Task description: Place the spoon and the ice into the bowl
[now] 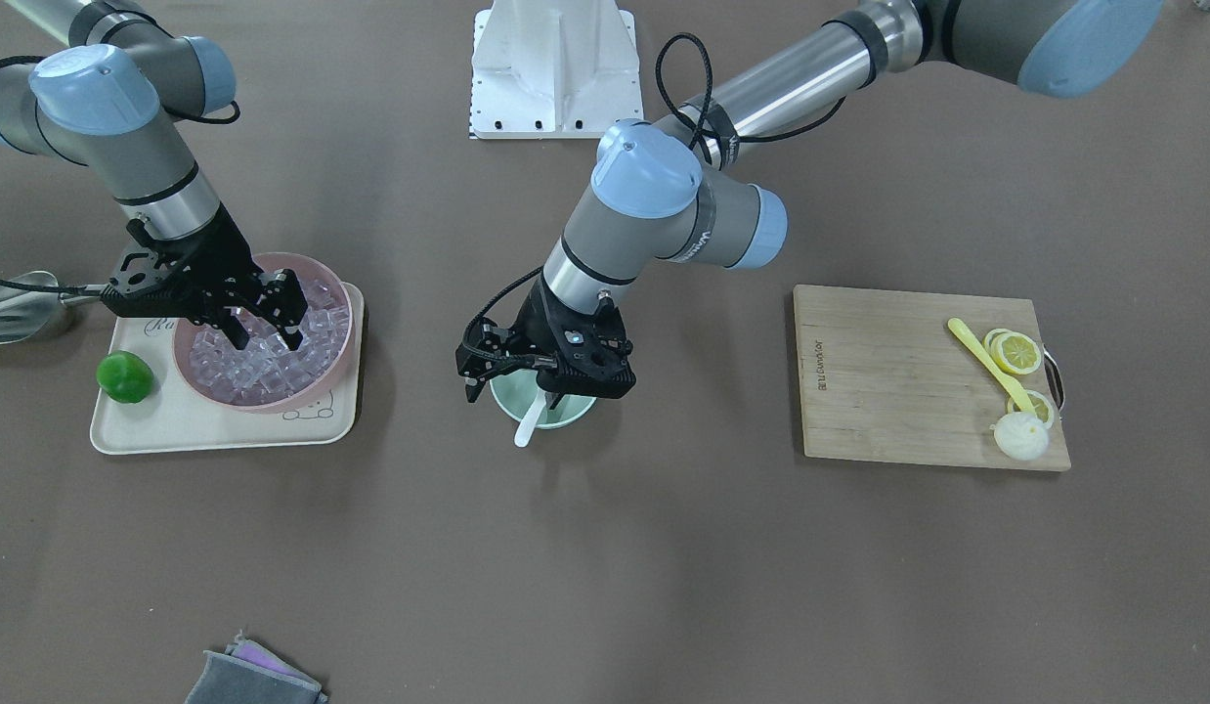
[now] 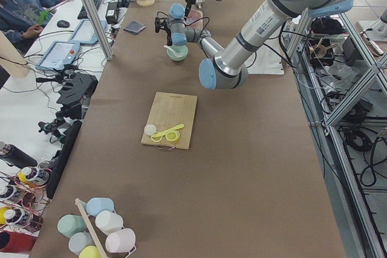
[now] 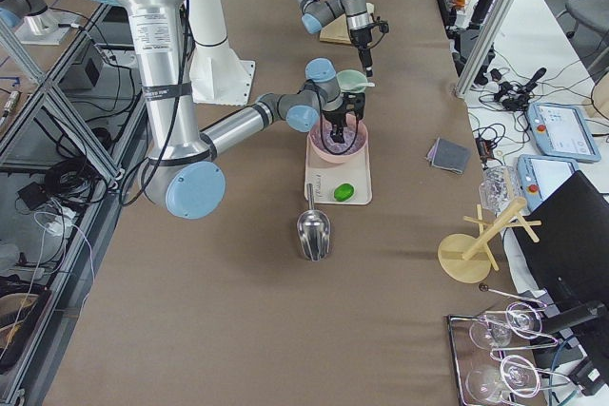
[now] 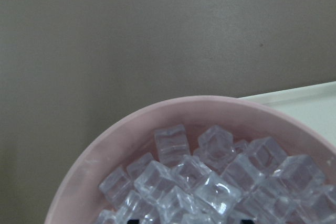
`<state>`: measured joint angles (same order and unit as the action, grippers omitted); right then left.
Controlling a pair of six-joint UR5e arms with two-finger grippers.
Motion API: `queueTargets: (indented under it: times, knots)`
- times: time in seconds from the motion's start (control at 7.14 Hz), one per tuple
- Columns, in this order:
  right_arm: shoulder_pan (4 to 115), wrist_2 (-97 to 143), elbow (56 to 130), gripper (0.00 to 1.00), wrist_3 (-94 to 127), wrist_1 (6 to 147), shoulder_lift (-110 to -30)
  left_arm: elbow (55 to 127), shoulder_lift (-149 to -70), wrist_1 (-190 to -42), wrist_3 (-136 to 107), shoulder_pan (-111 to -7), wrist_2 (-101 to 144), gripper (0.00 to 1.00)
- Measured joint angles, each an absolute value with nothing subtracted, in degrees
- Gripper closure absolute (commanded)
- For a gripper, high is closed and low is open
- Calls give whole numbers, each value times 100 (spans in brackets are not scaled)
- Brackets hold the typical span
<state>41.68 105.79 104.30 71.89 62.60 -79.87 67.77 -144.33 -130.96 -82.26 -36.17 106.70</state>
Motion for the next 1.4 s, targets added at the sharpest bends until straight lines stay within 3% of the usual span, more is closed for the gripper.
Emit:
queueTargets:
  times: [0.14,0.28,0.42,0.56,1.12,1.4]
  knots:
    - [4175,10590,10361,40,7259,6259,-7925,6799,-14420,-13096,-8226,-3619,10670,3]
    - [4188,10609,10346,57,7290,6258,-7925,6807,-14414,-13096,-8227,-3624,10670,3]
    - [4188,10617,10329,74,7302,6258,-7931,6809,-14410,-13096,-8225,-3626,10670,4]
    - [4188,10625,10310,100,7304,6258,-7934,6811,-14409,-13098,-8221,-3628,10667,4]
    - [4265,10808,10353,100,7251,6275,-7911,6825,-14414,-13104,-8219,-3678,10670,4]
    - [4588,11211,10499,100,7232,6326,-7826,7286,-14221,-13090,-8195,-3923,10815,3]
